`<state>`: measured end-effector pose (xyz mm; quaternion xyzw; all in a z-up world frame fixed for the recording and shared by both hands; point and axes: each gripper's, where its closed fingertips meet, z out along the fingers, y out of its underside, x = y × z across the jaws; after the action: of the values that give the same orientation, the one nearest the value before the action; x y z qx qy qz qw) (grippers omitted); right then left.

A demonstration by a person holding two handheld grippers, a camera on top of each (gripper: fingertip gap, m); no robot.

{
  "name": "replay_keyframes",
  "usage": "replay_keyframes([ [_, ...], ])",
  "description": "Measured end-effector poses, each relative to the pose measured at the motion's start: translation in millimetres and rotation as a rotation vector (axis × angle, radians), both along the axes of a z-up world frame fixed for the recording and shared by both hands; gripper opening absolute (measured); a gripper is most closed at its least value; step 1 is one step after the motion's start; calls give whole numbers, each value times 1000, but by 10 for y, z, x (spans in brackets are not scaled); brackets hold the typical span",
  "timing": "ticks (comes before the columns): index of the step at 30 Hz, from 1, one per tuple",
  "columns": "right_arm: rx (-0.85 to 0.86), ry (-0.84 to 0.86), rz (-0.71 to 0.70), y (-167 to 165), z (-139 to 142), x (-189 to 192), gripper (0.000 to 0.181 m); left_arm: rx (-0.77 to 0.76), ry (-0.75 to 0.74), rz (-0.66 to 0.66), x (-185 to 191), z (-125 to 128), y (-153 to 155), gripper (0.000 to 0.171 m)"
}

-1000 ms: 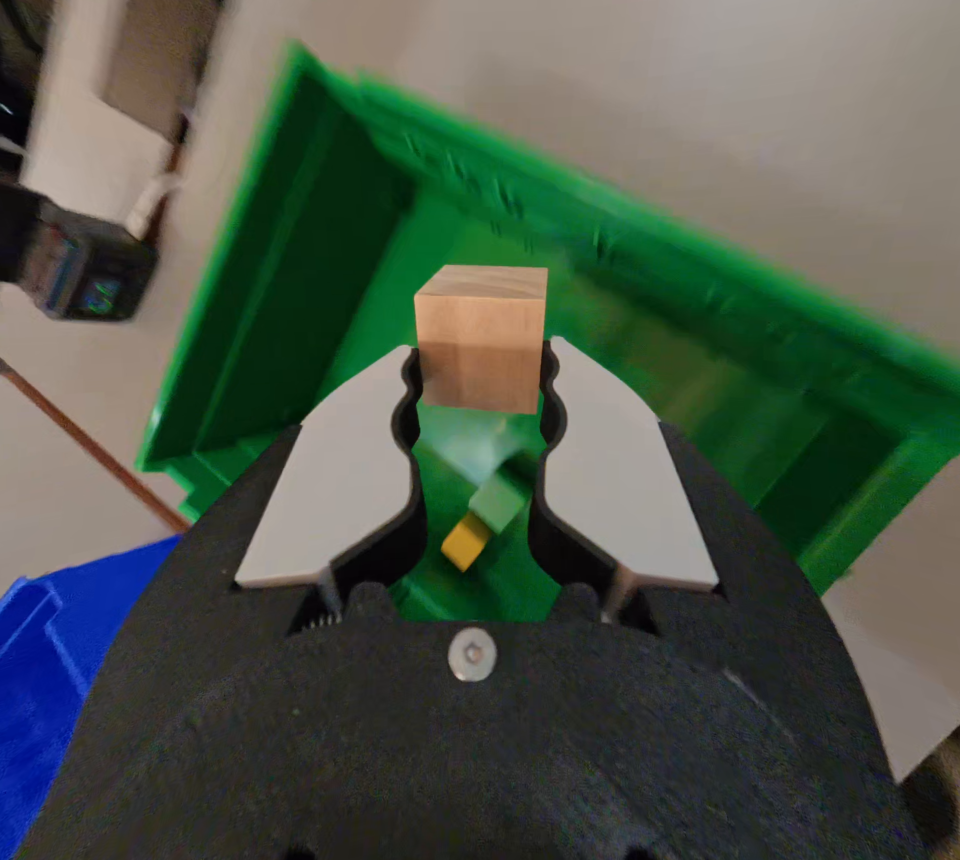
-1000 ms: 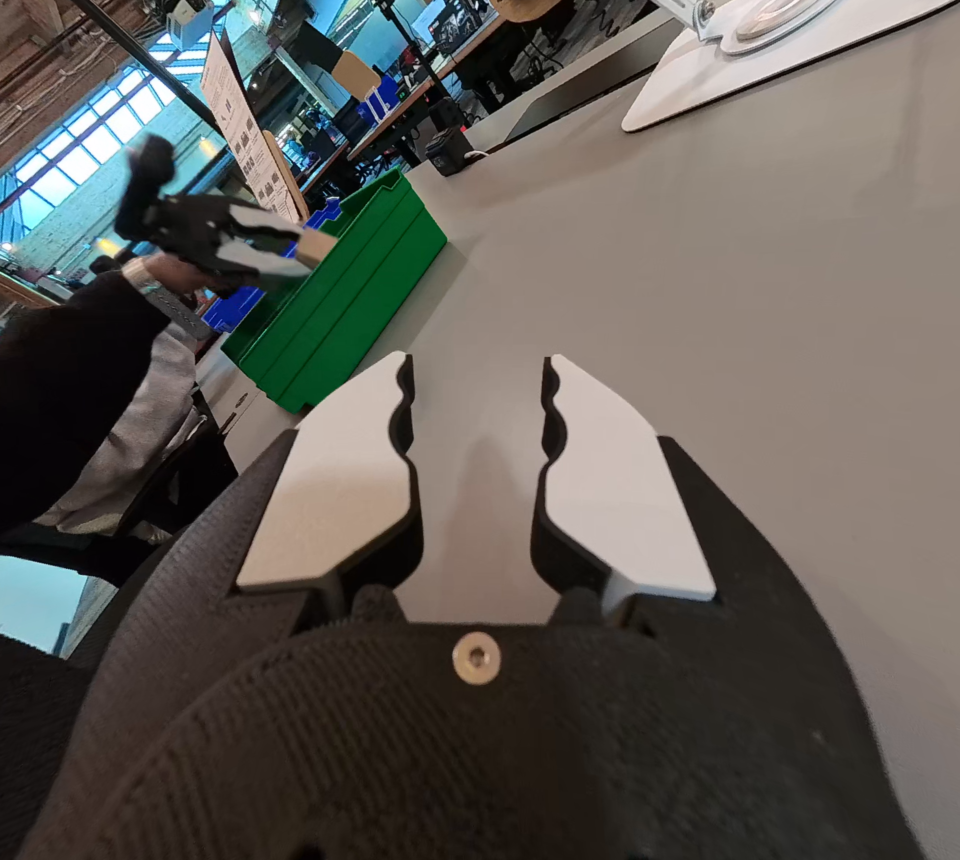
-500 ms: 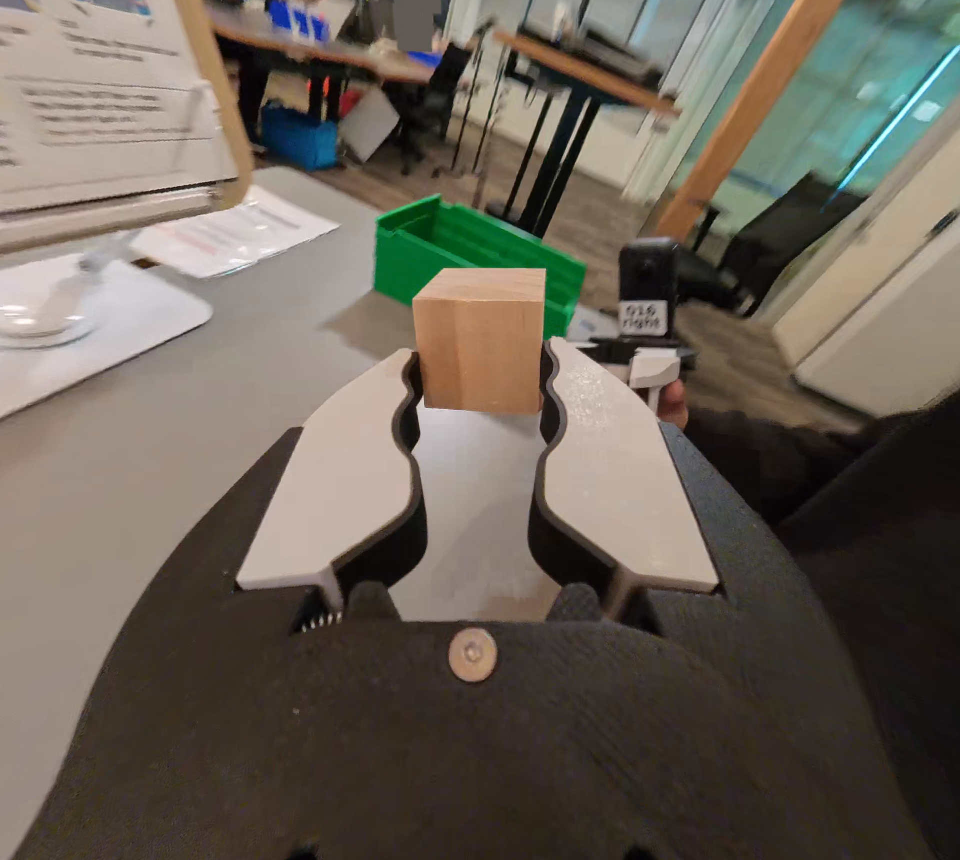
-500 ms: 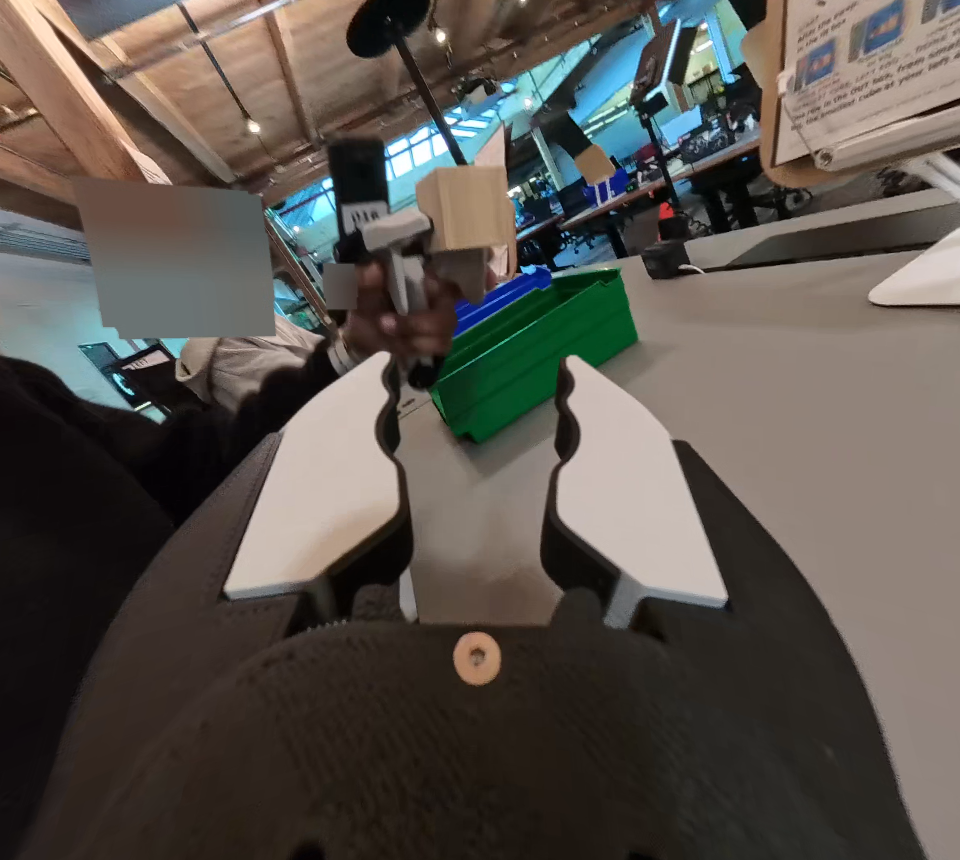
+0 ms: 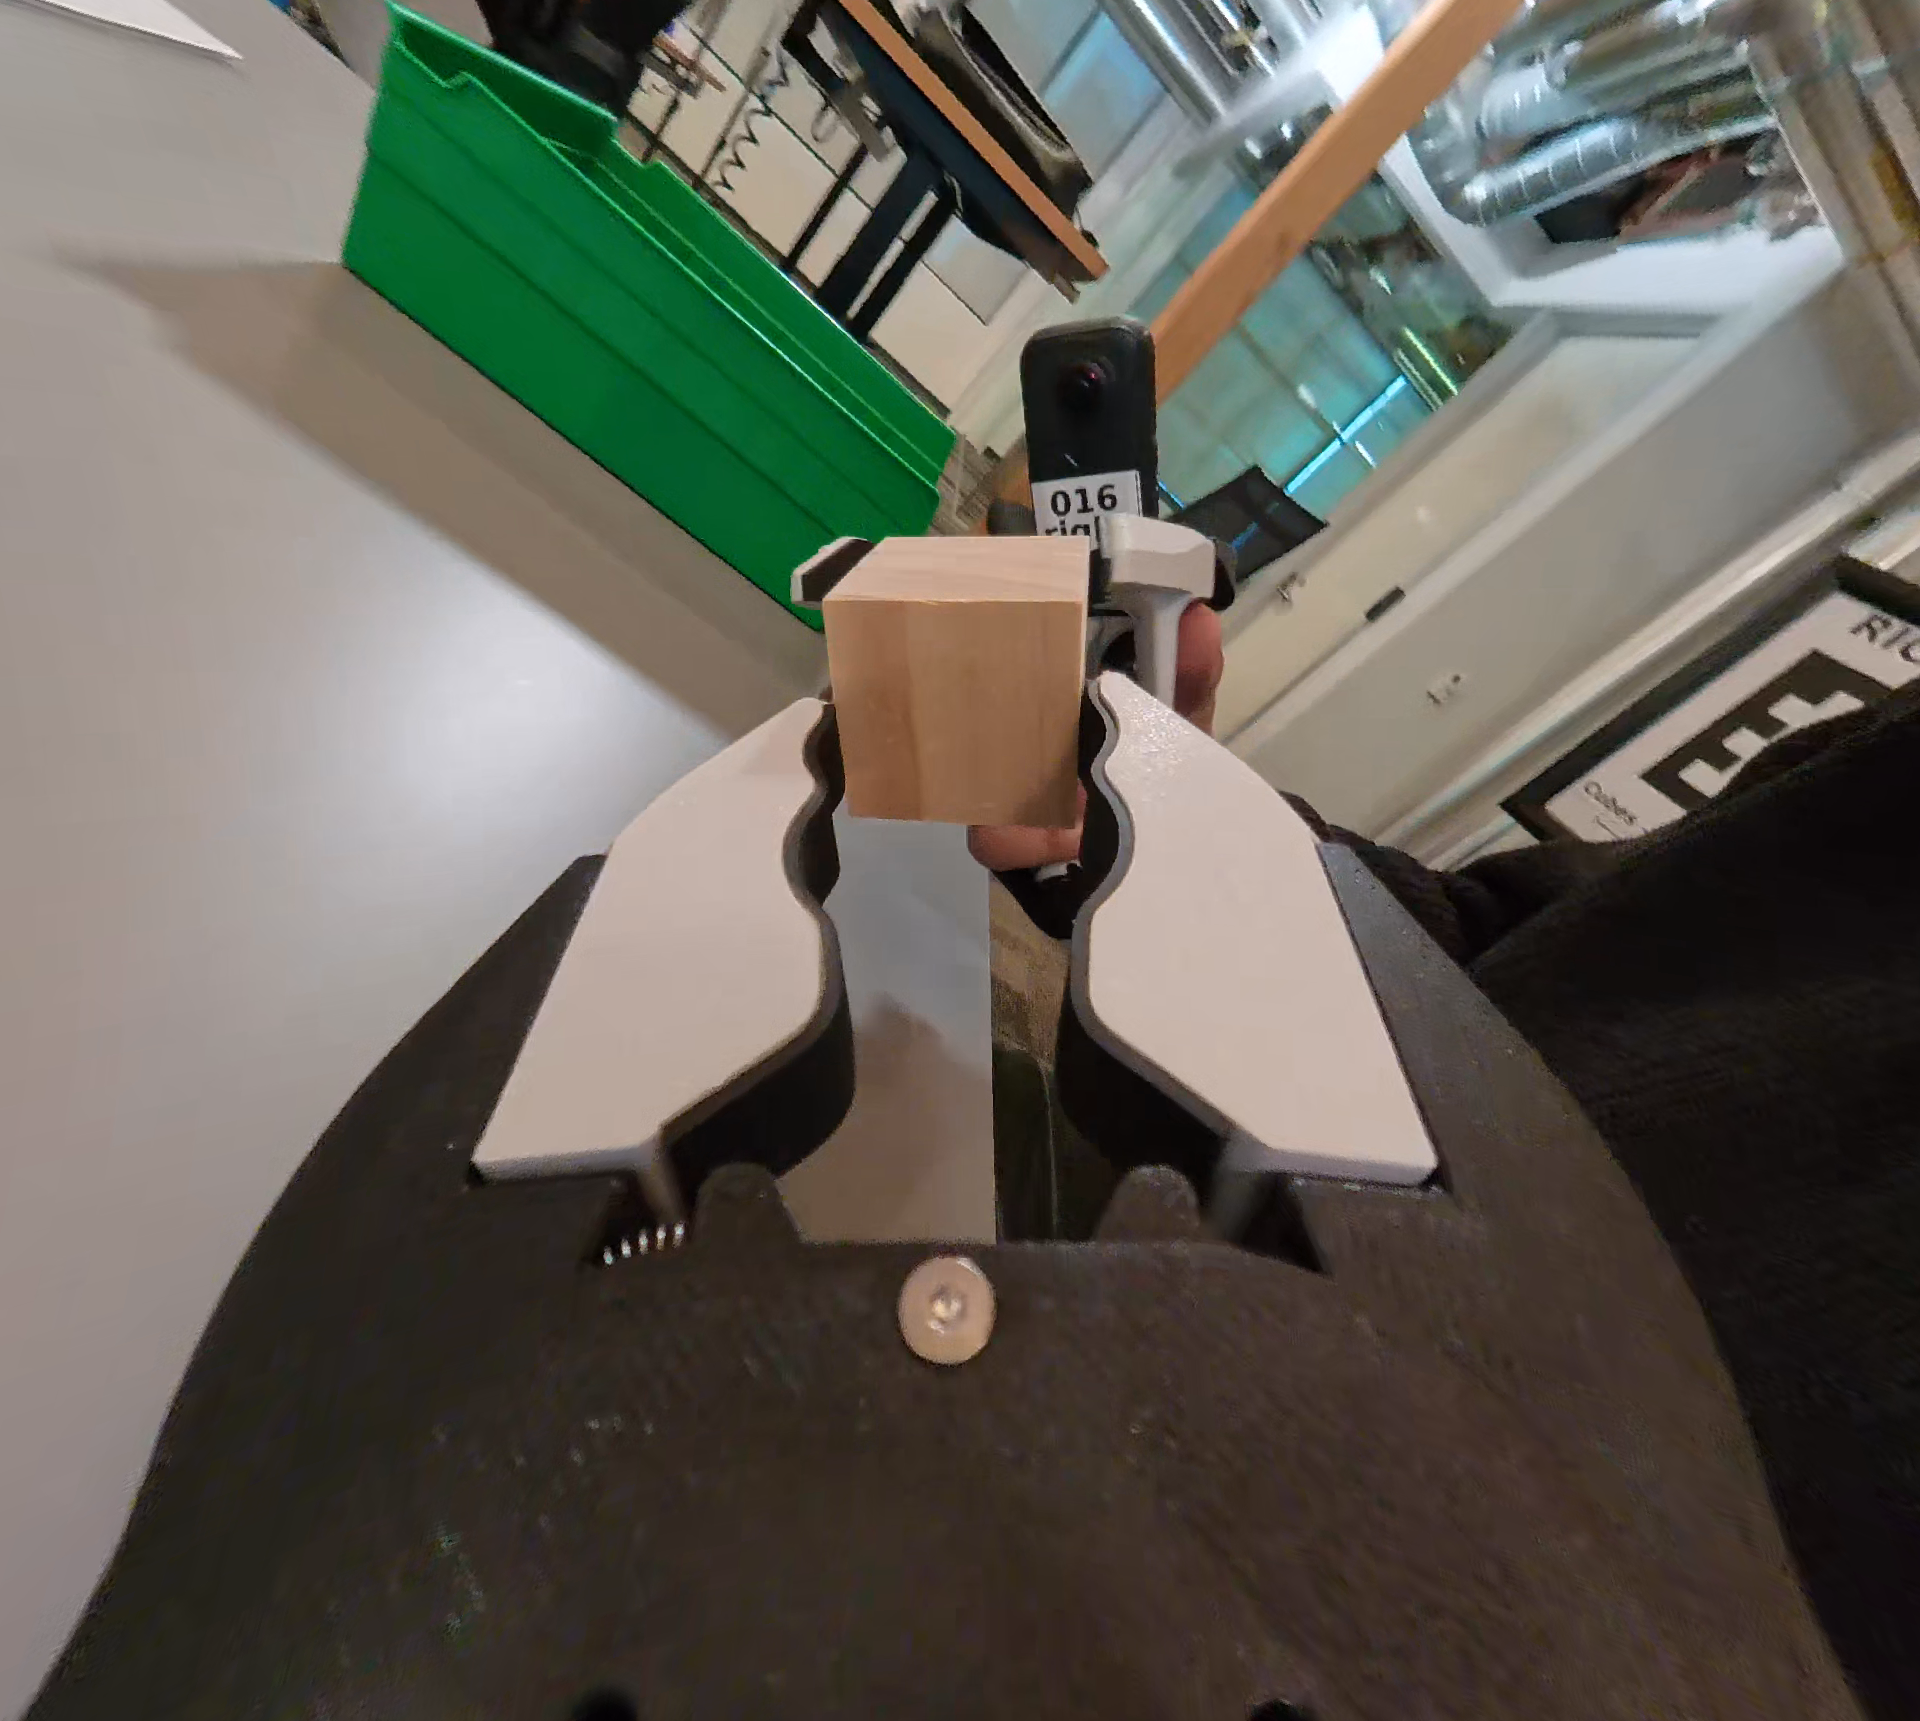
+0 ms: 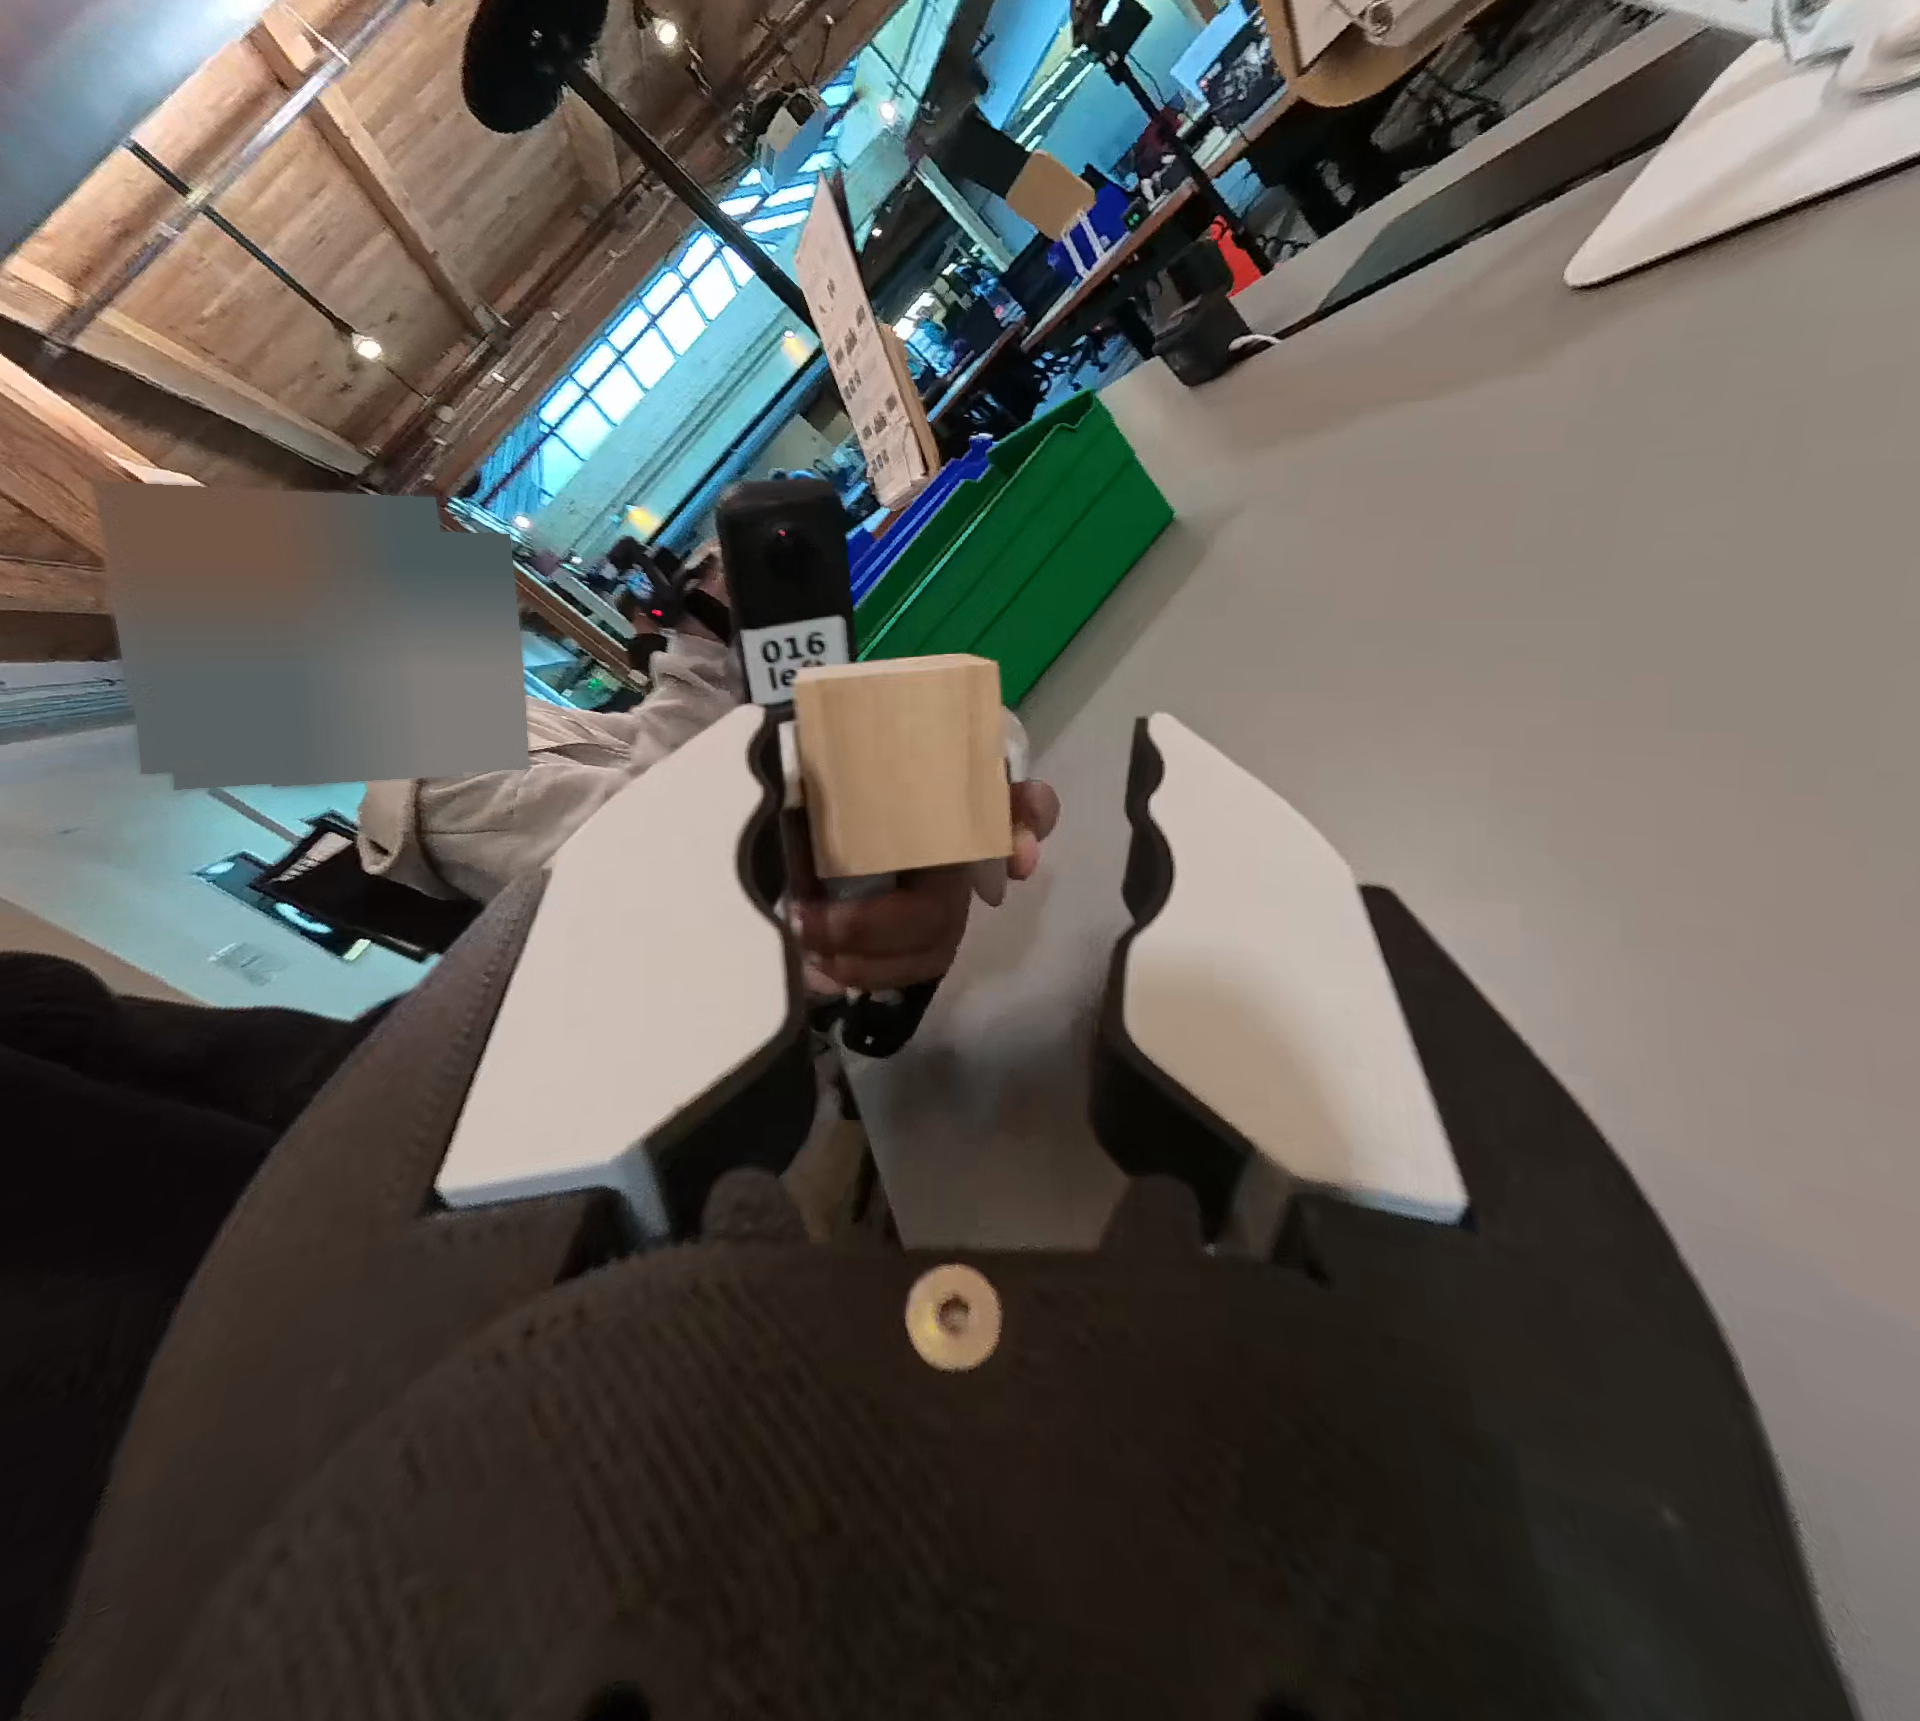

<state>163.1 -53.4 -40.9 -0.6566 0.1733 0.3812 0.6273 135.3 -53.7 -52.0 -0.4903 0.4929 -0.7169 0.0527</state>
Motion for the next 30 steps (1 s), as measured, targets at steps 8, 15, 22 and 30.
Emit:
replay_keyframes([
  [8, -50, -102, -22, -139, -121, -36, 61, -29, -5, -57, 110, 34, -20, 45],
  [15, -58, -92, -29, -227, -147, -36, 56, 31, 12, -137, 160, -76, -228, 45],
  [22, -35, -69, -24, -230, -98, -53, 47, 50, 11, -153, 141, -117, -297, 45],
  [30, -38, -65, 1, -172, -100, -84, 43, 48, 3, -134, 96, -114, -245, 45],
])
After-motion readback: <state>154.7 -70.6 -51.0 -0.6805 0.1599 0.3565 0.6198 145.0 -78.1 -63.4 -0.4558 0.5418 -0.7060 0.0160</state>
